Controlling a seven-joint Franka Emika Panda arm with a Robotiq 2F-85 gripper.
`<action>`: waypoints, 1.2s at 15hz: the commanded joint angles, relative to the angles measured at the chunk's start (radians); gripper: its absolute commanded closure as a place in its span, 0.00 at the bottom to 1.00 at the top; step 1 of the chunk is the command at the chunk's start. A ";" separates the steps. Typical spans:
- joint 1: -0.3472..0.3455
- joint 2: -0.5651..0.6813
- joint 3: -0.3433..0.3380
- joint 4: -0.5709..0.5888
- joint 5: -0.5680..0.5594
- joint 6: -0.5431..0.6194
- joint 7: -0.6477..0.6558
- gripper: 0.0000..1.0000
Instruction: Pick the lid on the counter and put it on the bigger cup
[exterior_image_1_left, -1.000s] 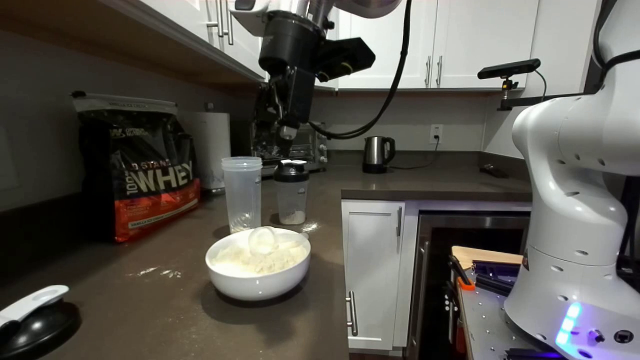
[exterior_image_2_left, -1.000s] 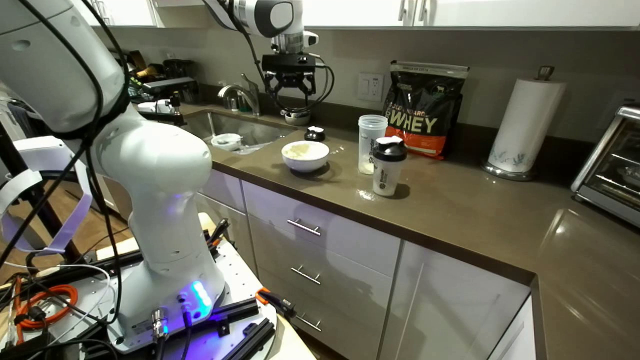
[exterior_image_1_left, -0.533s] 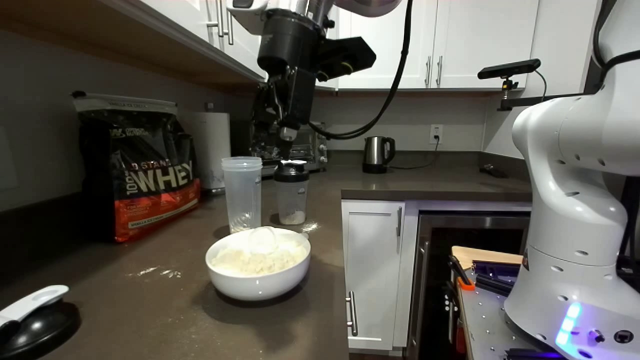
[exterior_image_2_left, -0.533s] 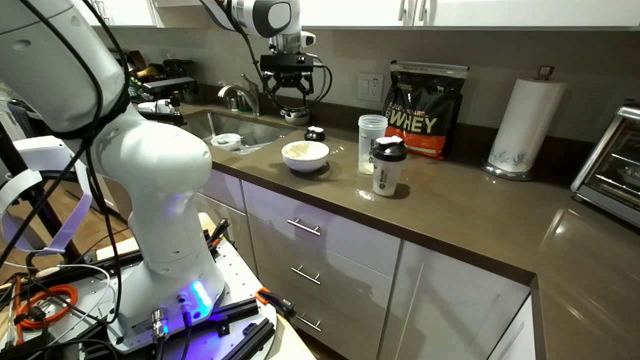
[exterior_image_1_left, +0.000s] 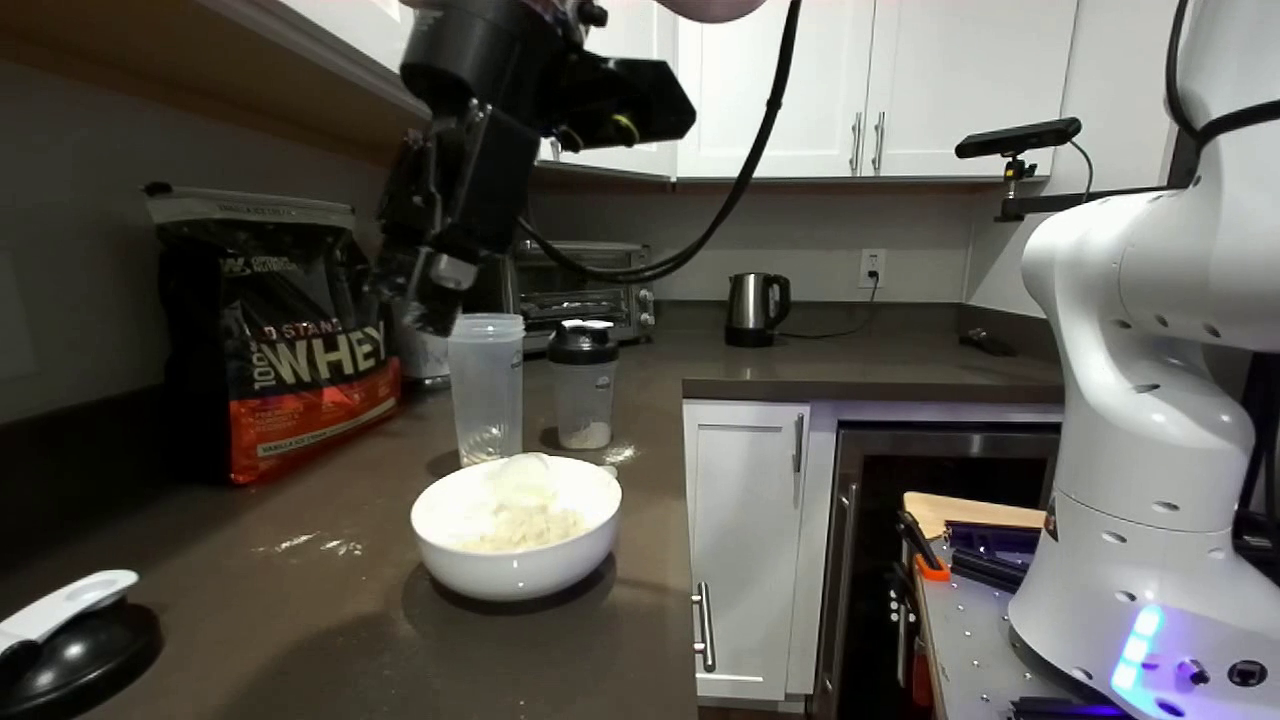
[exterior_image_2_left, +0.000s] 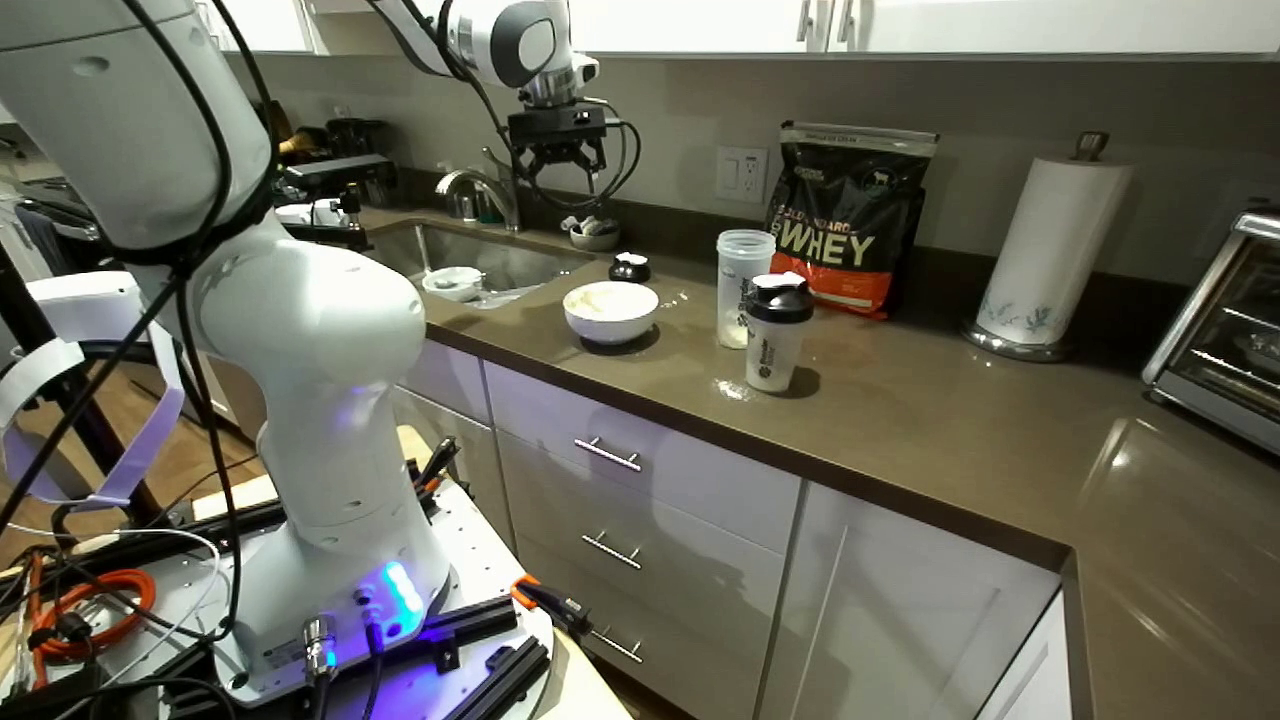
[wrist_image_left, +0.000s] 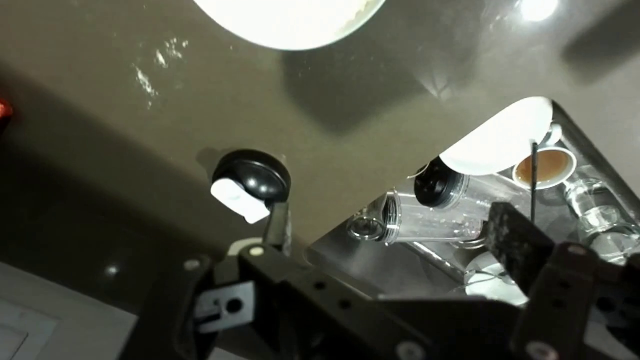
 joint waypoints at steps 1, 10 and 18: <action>-0.016 0.140 0.029 0.101 -0.002 0.108 -0.078 0.00; -0.109 0.327 0.099 0.199 -0.019 0.229 -0.151 0.00; -0.169 0.434 0.159 0.250 -0.061 0.235 -0.175 0.00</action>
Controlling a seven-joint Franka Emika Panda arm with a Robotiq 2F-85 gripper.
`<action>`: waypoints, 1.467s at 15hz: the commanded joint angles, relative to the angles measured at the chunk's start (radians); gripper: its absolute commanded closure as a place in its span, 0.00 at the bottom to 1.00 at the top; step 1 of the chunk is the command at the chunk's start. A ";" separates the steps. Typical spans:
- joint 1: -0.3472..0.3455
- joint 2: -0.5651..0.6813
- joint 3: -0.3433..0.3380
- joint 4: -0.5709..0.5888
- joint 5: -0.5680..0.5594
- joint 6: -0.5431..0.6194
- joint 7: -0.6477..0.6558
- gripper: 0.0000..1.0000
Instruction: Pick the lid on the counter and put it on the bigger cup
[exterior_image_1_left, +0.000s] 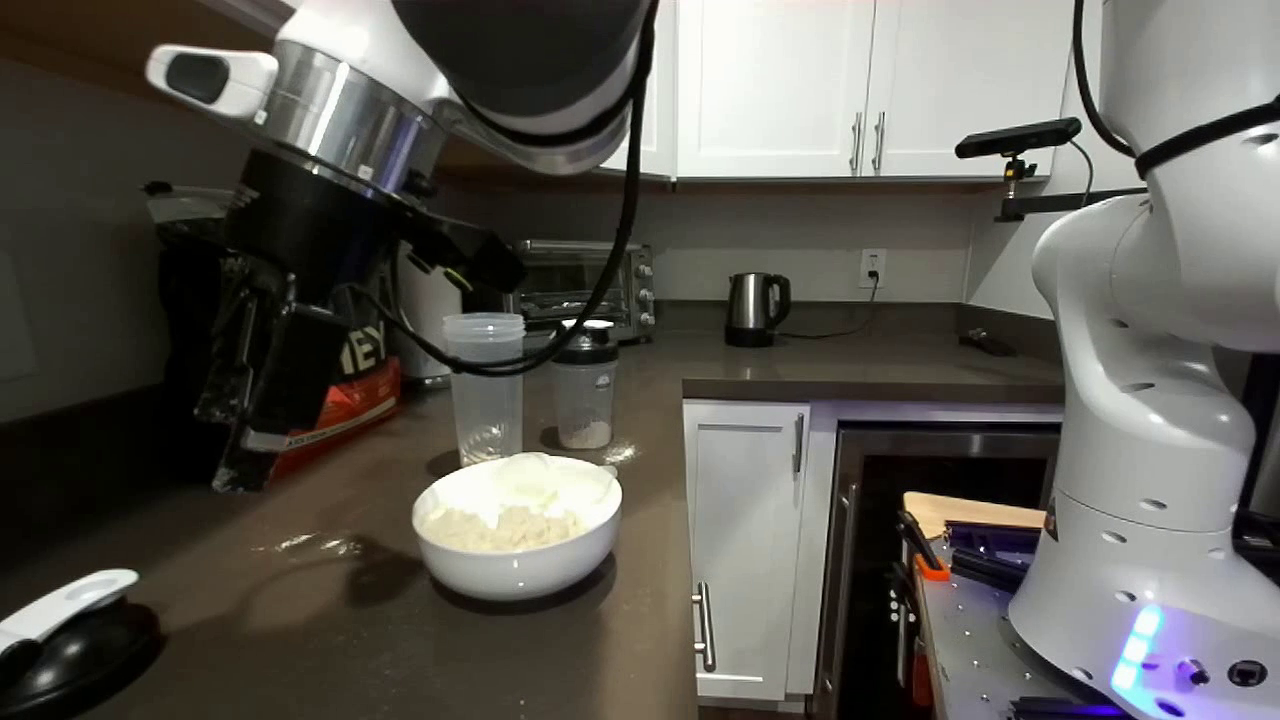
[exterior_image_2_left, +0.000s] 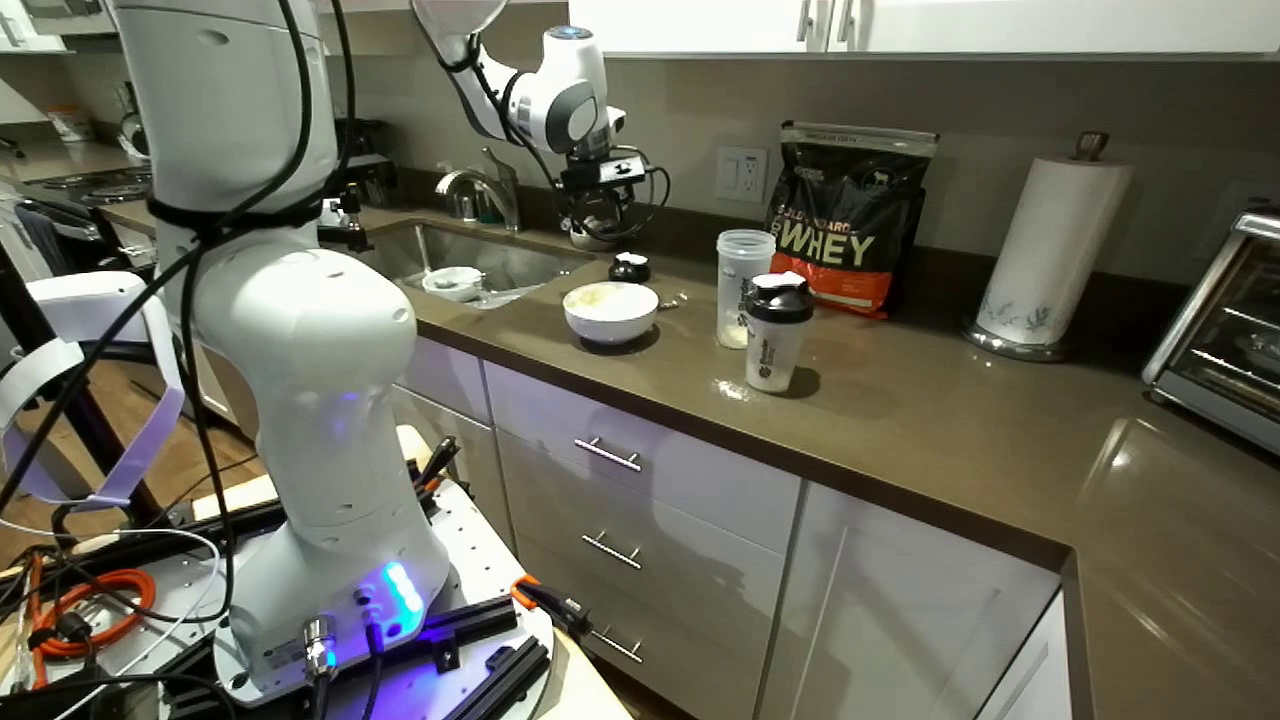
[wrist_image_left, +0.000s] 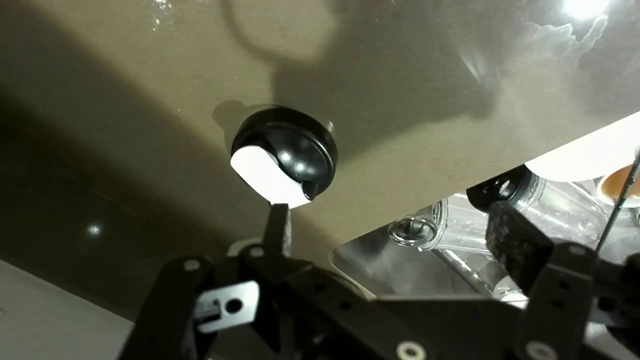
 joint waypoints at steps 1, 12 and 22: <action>-0.042 0.061 0.041 0.057 -0.041 -0.004 -0.039 0.00; -0.068 0.110 0.068 0.092 -0.086 -0.002 -0.027 0.00; -0.099 0.250 0.084 0.262 -0.146 -0.028 -0.096 0.00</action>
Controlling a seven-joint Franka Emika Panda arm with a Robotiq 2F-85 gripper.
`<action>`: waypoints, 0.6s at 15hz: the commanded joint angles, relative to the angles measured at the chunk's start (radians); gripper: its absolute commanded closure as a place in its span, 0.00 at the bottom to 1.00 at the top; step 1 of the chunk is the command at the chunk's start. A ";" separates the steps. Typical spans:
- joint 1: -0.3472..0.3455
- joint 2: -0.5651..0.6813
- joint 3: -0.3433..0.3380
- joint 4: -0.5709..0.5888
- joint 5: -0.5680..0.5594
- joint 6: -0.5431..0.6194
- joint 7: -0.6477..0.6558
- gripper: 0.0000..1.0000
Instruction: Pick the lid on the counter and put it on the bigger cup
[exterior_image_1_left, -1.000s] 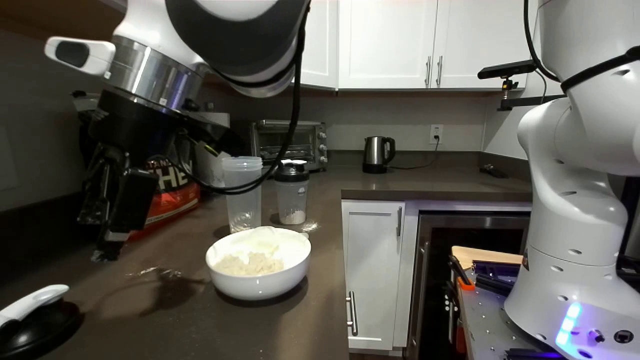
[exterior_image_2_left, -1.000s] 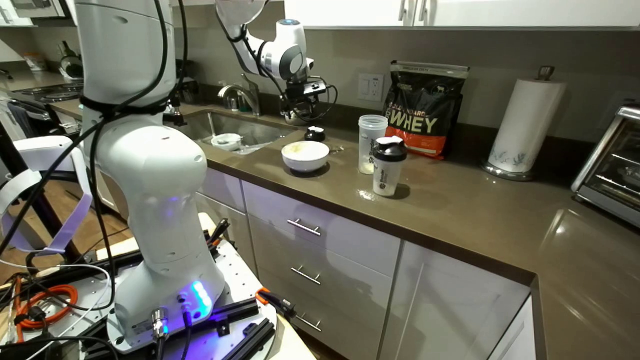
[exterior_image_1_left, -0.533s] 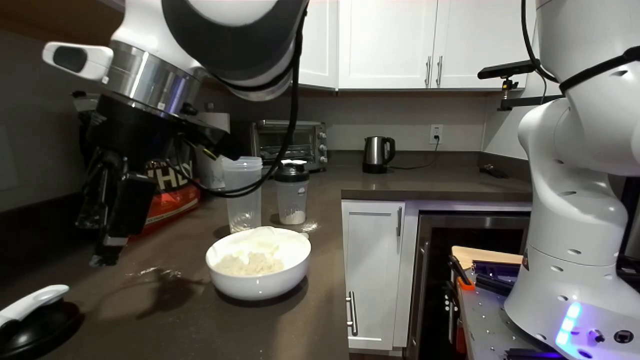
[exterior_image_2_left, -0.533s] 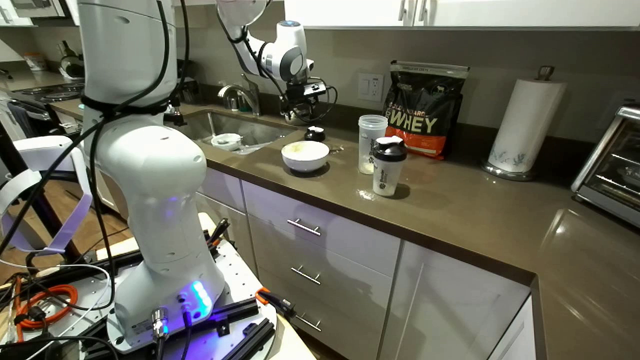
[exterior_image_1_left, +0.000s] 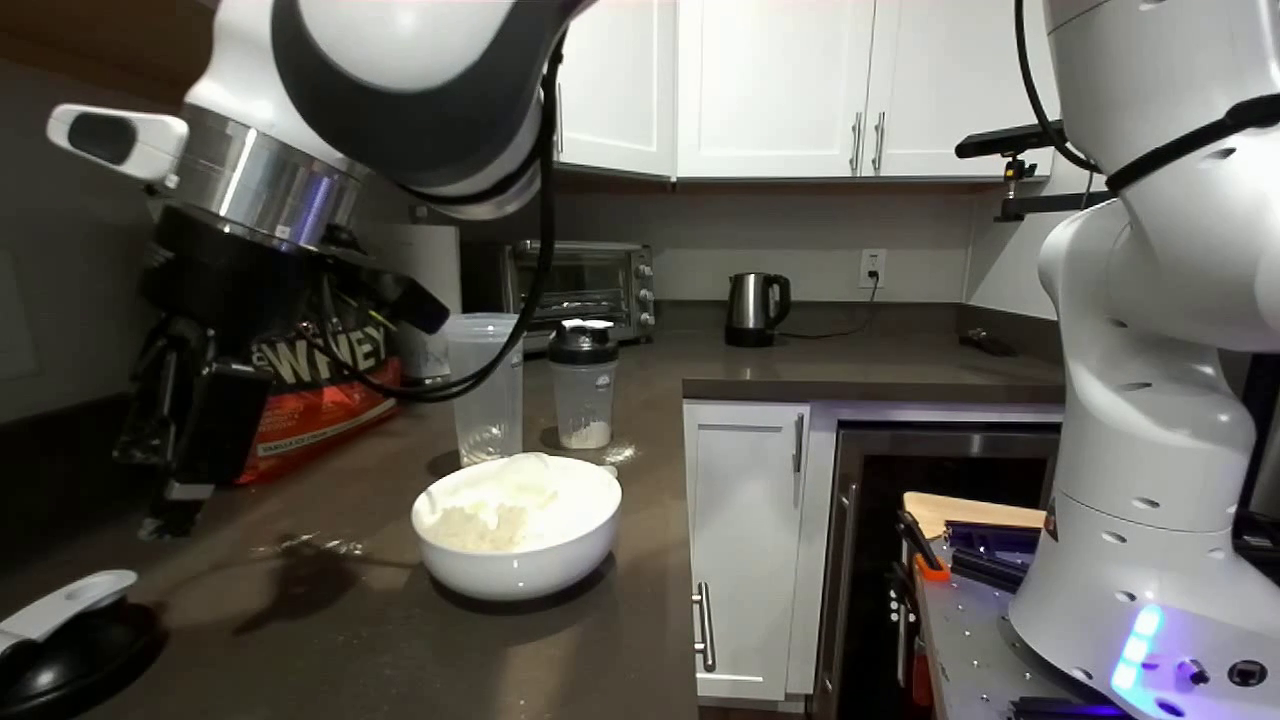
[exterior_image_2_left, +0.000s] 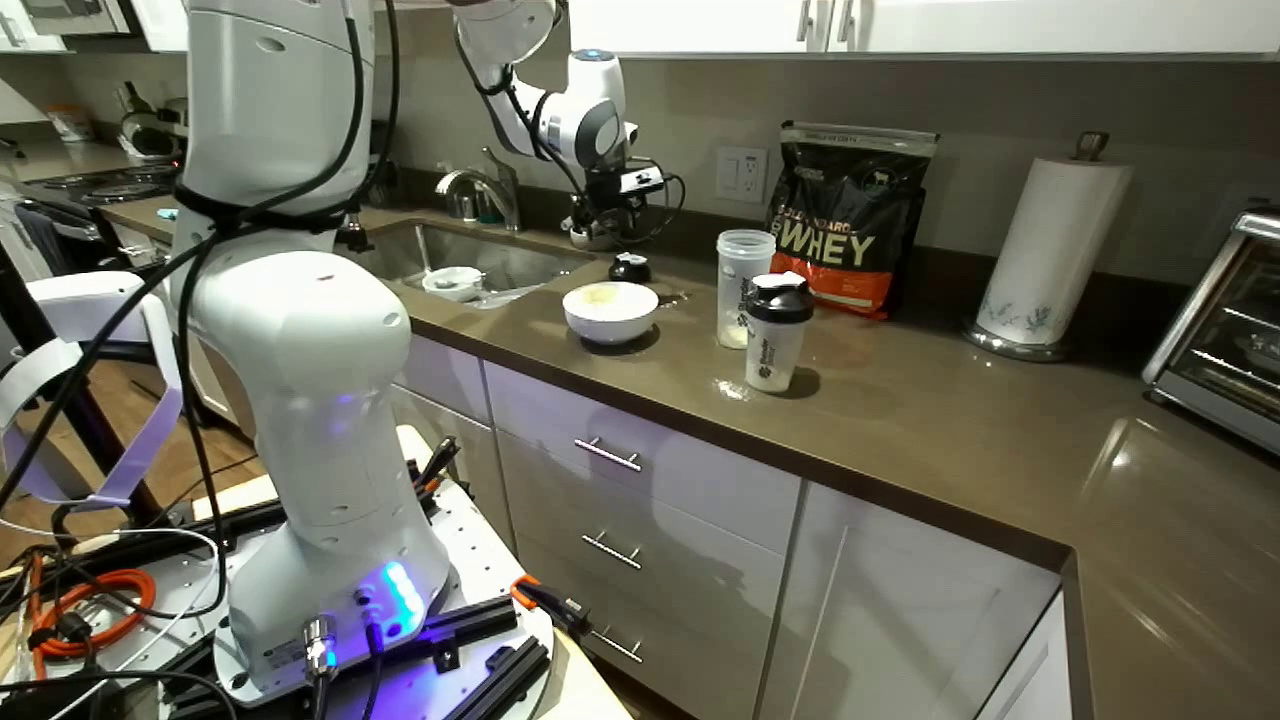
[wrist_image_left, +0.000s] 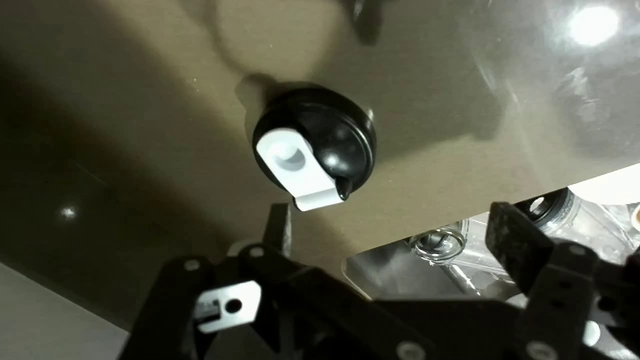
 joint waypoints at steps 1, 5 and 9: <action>-0.032 0.082 0.025 0.106 -0.047 -0.023 -0.055 0.00; -0.037 0.156 0.024 0.192 -0.076 -0.039 -0.070 0.00; -0.038 0.220 0.026 0.258 -0.094 -0.065 -0.083 0.00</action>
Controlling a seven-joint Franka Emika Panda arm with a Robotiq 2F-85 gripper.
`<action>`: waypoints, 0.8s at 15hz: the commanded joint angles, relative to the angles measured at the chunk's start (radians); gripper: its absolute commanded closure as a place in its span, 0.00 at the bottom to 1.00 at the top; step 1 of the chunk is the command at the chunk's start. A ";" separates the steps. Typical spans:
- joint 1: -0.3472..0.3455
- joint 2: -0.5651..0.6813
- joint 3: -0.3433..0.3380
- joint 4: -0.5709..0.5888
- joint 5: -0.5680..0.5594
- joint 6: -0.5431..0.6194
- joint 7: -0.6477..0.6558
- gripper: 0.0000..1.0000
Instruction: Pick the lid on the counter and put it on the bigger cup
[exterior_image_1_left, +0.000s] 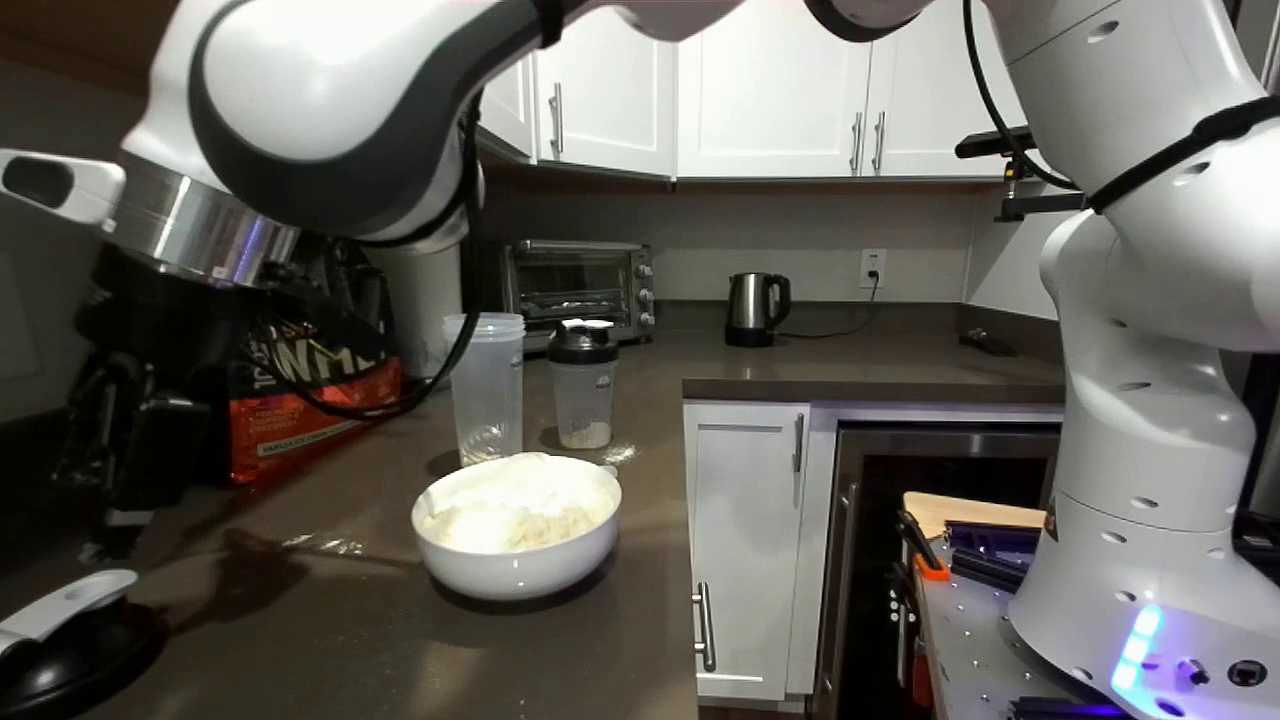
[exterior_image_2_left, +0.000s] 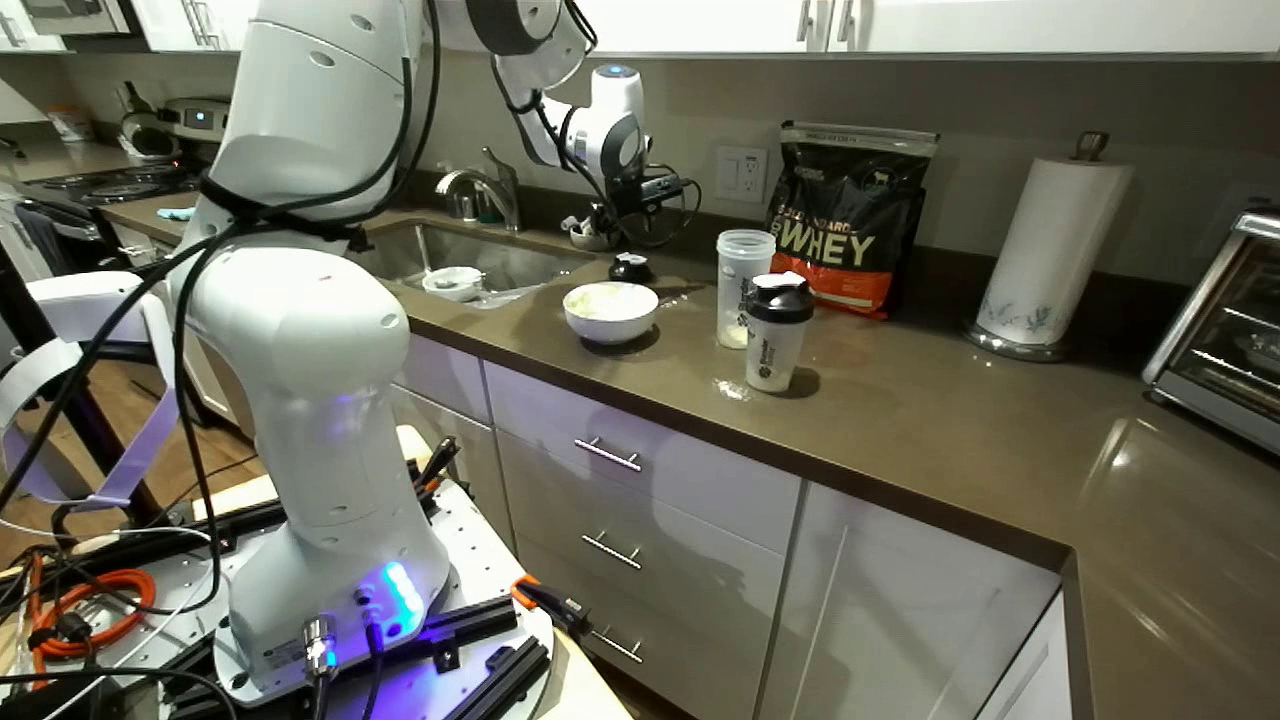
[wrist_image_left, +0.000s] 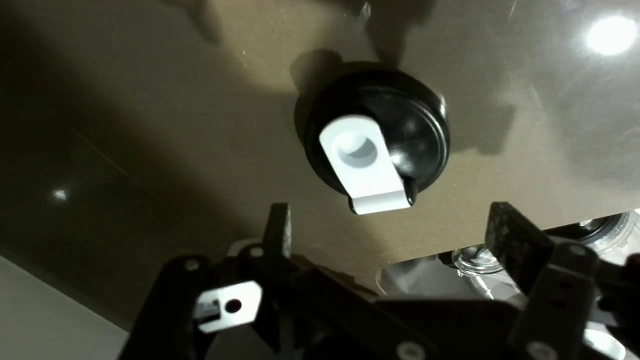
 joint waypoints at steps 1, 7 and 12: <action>-0.022 0.066 0.023 0.086 -0.031 -0.058 -0.043 0.00; -0.017 0.116 0.016 0.168 -0.054 -0.154 -0.106 0.16; -0.008 0.136 0.006 0.213 -0.072 -0.190 -0.152 0.11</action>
